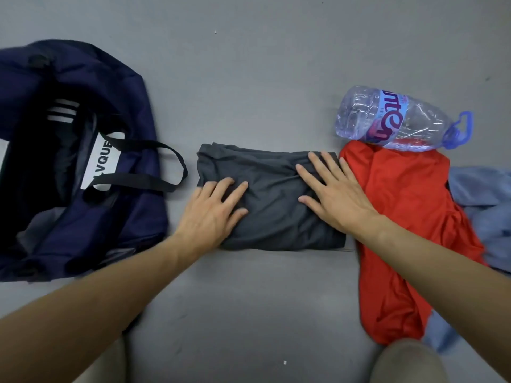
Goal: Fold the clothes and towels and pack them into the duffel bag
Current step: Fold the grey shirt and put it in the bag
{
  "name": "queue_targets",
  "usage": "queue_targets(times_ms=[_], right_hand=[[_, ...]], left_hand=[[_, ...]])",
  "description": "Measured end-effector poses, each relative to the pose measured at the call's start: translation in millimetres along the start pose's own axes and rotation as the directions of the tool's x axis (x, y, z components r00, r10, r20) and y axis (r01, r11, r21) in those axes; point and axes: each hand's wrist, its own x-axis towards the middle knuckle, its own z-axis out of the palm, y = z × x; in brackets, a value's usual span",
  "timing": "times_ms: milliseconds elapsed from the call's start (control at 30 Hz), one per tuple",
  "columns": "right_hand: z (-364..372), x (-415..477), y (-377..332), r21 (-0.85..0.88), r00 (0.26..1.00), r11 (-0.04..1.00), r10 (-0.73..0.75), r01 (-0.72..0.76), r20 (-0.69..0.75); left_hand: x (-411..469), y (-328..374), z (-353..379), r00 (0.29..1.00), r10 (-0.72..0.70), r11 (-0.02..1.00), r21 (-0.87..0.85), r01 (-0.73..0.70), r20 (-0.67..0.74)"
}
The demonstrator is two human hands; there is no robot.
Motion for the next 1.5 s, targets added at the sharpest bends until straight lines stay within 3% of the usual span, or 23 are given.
queue_targets(times_ms=[100, 233, 333, 433, 500, 567, 667, 733, 800, 967, 1167, 1367, 1500], right_hand=[[0.7, -0.3, 6.8, 0.016, 0.995, 0.997, 0.077, -0.078, 0.067], [-8.9, -10.4, -1.0, 0.014, 0.992, 0.994, 0.106, -0.107, 0.066], [-4.9, -45.5, -25.6, 0.095, 0.988, 0.989, 0.107, -0.118, 0.110], [1.6, -91.7, -67.2, 0.259, 0.976, 0.960, 0.049, -0.104, 0.212], [3.4, -116.0, -89.3, 0.300, 0.951, 0.942, 0.054, -0.150, 0.305], [2.7, -131.1, -102.6, 0.302, 0.969, 0.941, 0.080, -0.151, 0.235], [0.9, -135.8, -113.3, 0.232, 0.996, 0.970, -0.078, 0.068, 0.034], [2.1, -128.9, -116.6, 0.147, 0.969, 0.958, -0.248, 0.245, 0.007], [10.0, -117.9, -116.3, 0.076, 0.944, 0.944, -0.326, 0.321, 0.057], [32.5, -109.2, -87.7, 0.000, 0.957, 0.970, -0.238, 0.241, 0.165], [38.1, -123.9, -85.4, 0.005, 0.979, 0.990, -0.141, 0.142, 0.144], [36.6, -142.0, -69.9, 0.021, 0.941, 0.944, -0.330, 0.329, 0.076], [40.1, -141.3, -72.7, 0.081, 0.961, 0.958, -0.277, 0.274, 0.028]], left_hand=[[-13.2, 15.6, 10.1, 0.989, -0.092, 0.994, -0.048, 0.098, 0.114], [7.4, -9.0, 5.8, 0.993, -0.006, 0.998, 0.061, -0.001, 0.118], [30.3, -27.4, -10.3, 0.989, -0.031, 0.988, 0.153, 0.009, 0.142], [42.4, -18.9, -21.8, 0.995, -0.037, 0.993, 0.114, 0.026, 0.091], [34.6, -2.9, -24.8, 0.999, 0.041, 0.999, 0.007, -0.041, 0.016], [8.9, 14.8, -22.1, 0.989, 0.146, 0.985, -0.093, -0.149, -0.033], [-50.3, 24.4, -15.6, 0.949, 0.314, 0.934, -0.169, -0.316, -0.040], [-84.9, 15.8, -7.4, 0.922, 0.387, 0.911, -0.162, -0.380, 0.014], [-108.4, 6.0, 4.1, 0.898, 0.430, 0.900, -0.128, -0.418, 0.096], [-116.0, -10.8, 19.9, 0.886, 0.394, 0.919, -0.079, -0.387, 0.245], [-115.0, -12.9, 18.1, 0.877, 0.387, 0.919, -0.048, -0.391, 0.285], [-127.3, -10.3, 4.5, 0.857, 0.486, 0.874, -0.078, -0.480, 0.169], [-130.6, -6.3, -4.2, 0.884, 0.429, 0.903, -0.101, -0.417, 0.186]])
